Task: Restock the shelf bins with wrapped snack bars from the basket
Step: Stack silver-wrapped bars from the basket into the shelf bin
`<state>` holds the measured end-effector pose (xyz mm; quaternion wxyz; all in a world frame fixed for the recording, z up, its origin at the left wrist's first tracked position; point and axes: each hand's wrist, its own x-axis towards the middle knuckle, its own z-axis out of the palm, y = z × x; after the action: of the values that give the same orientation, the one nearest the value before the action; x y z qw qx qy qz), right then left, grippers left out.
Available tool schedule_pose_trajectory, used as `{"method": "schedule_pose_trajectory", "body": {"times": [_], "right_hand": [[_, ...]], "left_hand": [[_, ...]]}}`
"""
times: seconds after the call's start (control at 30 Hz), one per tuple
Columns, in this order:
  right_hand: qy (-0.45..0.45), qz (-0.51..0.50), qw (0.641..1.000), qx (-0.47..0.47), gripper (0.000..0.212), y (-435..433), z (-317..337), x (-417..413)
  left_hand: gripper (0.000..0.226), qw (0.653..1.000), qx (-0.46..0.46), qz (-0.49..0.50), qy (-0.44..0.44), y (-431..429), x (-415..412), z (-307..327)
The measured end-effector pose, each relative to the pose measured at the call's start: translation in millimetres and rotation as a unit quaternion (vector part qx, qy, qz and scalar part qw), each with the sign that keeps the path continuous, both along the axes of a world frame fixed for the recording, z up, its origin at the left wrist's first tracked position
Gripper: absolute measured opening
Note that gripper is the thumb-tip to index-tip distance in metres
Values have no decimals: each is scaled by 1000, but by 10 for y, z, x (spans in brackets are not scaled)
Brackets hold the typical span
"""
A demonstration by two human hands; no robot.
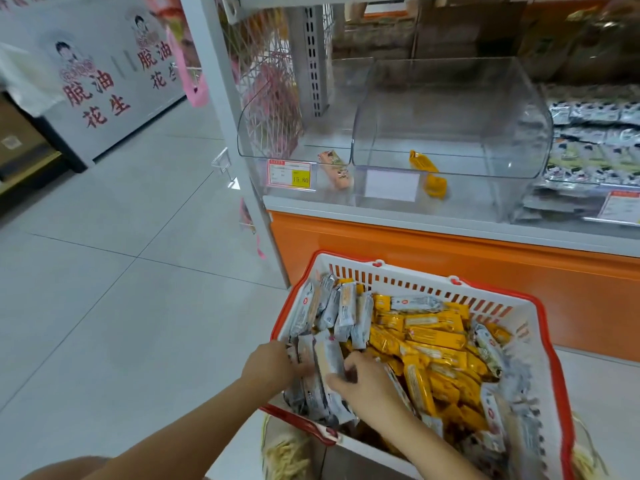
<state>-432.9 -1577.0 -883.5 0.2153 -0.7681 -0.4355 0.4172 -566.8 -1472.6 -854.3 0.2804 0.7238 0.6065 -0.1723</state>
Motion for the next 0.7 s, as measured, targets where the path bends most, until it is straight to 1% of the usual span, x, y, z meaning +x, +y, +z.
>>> {"method": "schedule_pose_trajectory", "body": {"times": [0.07,0.1,0.17,0.23,0.27,0.33,0.4,0.47,0.53,0.6,0.63,0.67,0.7], "right_hand": [[131,-71,989,-2,24,-25,68,145],[186,-102,977,-3,26,-33,94,227],[291,-147,945,6,38,-43,146,386],[369,-173,913,29,50,-54,239,513],[385,-173,906,39,53,-56,287,561],[397,-168,900,61,55,-57,380,619],[421,-180,884,92,55,-55,474,631],[421,-187,880,114,60,-50,602,616],[374,-167,903,131,62,-46,671,612],[303,-147,929,154,61,-44,724,626],[279,-152,933,168,54,-48,747,637],[273,-164,929,187,42,-50,773,650],[281,-173,923,200,31,-51,797,664]], "left_hand": [[45,1000,-6,17,-21,1,-8,-48],[43,998,-15,40,-38,20,-10,-49],[35,992,-40,93,-78,73,-7,-35],[27,987,-53,113,-103,84,27,54],[26,985,-54,115,-113,80,55,114],[32,983,-43,110,-143,108,112,201],[38,980,-30,84,-178,145,179,354],[39,964,-52,66,-253,170,251,529],[36,939,-90,59,-327,142,322,712],[27,920,-131,48,-366,77,395,845],[26,909,-159,45,-384,40,435,891],[27,895,-190,47,-400,6,473,929],[33,882,-216,51,-415,-11,502,934]]}}
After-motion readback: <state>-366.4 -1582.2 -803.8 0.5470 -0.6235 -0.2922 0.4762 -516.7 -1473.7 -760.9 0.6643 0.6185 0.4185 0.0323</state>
